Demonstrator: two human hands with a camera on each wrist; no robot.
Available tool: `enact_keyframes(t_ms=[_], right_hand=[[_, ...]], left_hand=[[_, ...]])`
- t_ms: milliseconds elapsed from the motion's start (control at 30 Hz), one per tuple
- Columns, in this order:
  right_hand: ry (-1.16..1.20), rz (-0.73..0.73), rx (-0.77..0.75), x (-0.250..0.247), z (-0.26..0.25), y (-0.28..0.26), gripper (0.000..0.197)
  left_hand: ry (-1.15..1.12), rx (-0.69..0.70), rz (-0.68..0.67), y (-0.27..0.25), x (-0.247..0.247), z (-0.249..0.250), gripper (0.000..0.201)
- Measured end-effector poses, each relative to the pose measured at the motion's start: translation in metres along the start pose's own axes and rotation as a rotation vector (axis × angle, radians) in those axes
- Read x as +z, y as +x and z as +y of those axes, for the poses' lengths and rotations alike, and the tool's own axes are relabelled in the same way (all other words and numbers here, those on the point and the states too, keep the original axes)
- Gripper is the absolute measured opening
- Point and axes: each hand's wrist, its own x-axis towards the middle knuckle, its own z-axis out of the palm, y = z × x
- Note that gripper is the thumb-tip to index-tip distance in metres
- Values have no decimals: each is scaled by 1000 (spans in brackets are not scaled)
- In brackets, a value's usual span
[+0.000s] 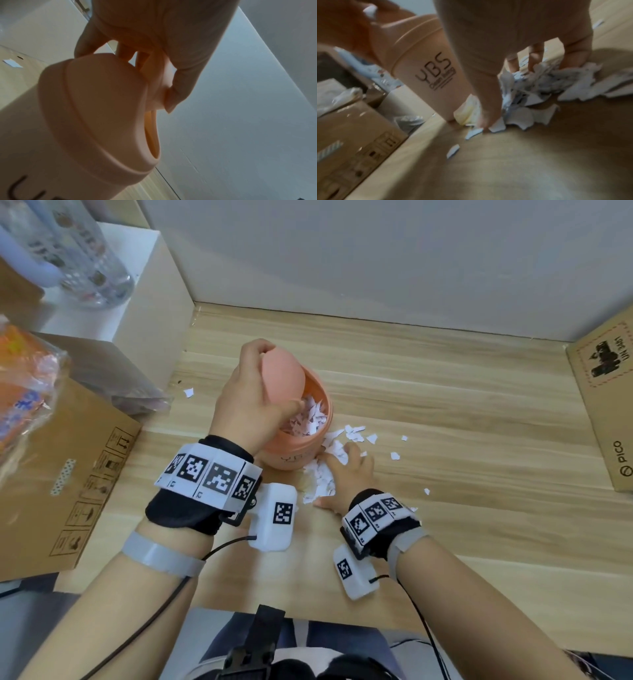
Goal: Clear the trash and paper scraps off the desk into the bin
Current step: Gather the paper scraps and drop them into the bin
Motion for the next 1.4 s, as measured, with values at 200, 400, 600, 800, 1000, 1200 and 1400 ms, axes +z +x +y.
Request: enact_keyframes(t_ms=[200, 400, 600, 800, 1000, 1200, 1400], right_hand=[[139, 82, -184, -4, 9, 3, 30], [180, 32, -72, -49, 16, 3, 35], [759, 195, -194, -129, -24, -15, 30], [800, 53, -130, -141, -65, -6, 10], [1525, -448, 7, -147, -75, -14, 59], [1680, -544, 103, -133, -86, 4, 92], [1720, -342, 135, -123, -96, 17, 70]], left_hand=[[9, 11, -7, -1, -2, 1, 72], [-10, 9, -54, 2, -4, 2, 72], [-32, -5, -68, 3, -4, 3, 70], [-41, -9, -79, 4, -5, 4, 67], [-30, -7, -73, 4, -3, 1, 67], [-17, 2, -72, 3, -3, 0, 68], [-16, -12, -80, 2, -4, 1, 70]])
